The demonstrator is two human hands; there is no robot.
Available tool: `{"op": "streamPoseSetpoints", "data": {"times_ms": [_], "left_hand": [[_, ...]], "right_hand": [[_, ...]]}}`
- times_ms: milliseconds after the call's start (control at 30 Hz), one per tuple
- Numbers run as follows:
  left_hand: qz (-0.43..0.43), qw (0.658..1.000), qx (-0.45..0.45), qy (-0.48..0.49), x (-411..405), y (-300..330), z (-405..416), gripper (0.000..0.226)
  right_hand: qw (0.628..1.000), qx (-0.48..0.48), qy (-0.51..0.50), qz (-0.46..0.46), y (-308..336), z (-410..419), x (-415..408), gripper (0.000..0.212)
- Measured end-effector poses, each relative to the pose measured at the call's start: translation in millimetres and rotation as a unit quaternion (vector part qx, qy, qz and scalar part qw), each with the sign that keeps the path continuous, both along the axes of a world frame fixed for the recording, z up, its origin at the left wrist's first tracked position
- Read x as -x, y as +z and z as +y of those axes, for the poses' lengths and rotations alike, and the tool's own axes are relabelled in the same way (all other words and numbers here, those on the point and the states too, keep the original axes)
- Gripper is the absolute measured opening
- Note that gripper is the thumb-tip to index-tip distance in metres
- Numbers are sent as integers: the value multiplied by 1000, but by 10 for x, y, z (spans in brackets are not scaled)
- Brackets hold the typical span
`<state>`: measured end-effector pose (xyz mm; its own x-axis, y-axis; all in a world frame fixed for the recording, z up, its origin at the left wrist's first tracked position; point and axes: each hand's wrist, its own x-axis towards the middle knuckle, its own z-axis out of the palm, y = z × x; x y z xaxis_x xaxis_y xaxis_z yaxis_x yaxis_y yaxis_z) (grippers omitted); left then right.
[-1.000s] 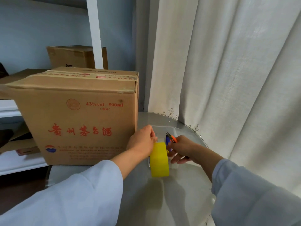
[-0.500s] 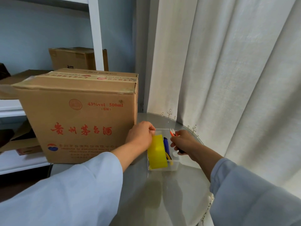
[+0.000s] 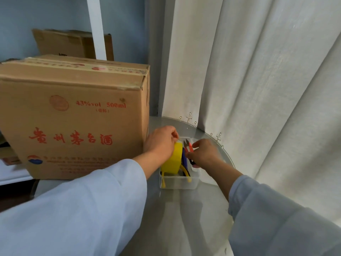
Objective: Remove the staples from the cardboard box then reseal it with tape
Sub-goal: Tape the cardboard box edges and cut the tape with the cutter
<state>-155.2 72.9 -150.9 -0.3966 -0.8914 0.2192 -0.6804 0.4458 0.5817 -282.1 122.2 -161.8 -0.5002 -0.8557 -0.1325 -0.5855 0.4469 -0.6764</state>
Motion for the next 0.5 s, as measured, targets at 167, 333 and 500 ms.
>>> {"op": "streamPoseSetpoints", "data": {"times_ms": [167,333,500], "left_hand": [[8,1000,-18,2,25,-55,-16,10],[70,995,-69,-8,-8,-29,-47,18],[242,949,-202,4,-34,-47,10,26]], "right_hand": [[997,20,13,80,2,22,-23,31],[974,42,16,-221,122,126,-117,23],[967,126,-6,-222,105,50,-151,33]]}}
